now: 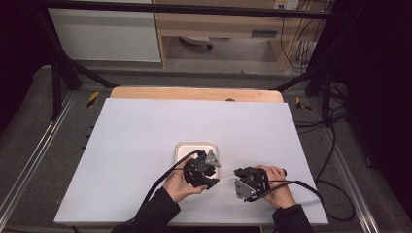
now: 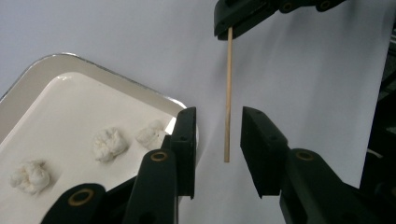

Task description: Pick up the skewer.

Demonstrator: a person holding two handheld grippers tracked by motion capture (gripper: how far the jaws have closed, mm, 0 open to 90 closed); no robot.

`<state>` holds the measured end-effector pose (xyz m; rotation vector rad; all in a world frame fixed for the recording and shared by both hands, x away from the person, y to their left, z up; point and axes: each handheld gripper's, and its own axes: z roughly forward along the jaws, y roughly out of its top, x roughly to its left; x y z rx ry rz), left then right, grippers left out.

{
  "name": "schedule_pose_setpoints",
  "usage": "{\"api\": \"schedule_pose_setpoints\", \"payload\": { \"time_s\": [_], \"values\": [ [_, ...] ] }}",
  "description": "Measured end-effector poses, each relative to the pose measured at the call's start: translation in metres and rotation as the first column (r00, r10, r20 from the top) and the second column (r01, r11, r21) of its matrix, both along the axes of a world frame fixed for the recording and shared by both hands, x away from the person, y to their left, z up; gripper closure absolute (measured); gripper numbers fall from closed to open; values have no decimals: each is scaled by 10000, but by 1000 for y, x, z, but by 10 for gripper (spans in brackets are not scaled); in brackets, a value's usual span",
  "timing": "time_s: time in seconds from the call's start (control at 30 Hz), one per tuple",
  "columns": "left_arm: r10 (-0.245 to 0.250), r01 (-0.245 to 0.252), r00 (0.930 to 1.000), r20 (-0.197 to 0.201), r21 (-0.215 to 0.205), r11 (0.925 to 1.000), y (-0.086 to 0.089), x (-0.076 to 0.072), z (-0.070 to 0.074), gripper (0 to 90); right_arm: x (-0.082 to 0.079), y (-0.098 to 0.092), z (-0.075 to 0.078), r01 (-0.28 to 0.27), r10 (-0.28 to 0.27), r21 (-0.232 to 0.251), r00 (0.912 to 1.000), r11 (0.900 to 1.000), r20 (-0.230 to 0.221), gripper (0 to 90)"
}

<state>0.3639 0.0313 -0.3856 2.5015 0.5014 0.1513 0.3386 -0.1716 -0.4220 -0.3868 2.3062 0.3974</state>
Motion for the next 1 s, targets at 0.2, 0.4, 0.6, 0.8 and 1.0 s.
{"api": "schedule_pose_setpoints", "payload": {
  "time_s": [0.2, 0.4, 0.6, 0.8, 1.0],
  "values": [
    [-254, 271, 9995, -207, 906, 9955, -8, 3, -4, 699, 1, 3, -1, -85, 87, -218, 9999, 9997, 72, 889],
    [-459, 499, 9985, -307, 1433, 9884, -19, 6, -7, 767, 1, 6, -1, -146, 150, -364, 9998, 9992, 88, 889],
    [-544, 588, 9980, -324, 1542, 9863, -25, 8, -8, 817, 0, 7, -2, -197, 201, -471, 9998, 9987, 70, 889],
    [-668, 711, 9973, -308, 1682, 9832, -28, 6, -11, 879, -1, 7, -3, -246, 251, -589, 9997, 9980, 77, 889],
    [-579, 584, 9983, -80, 1671, 9842, -28, 3, -12, 887, -2, 8, -3, -204, 212, -611, 9997, 9979, 125, 888]
  ]
}}
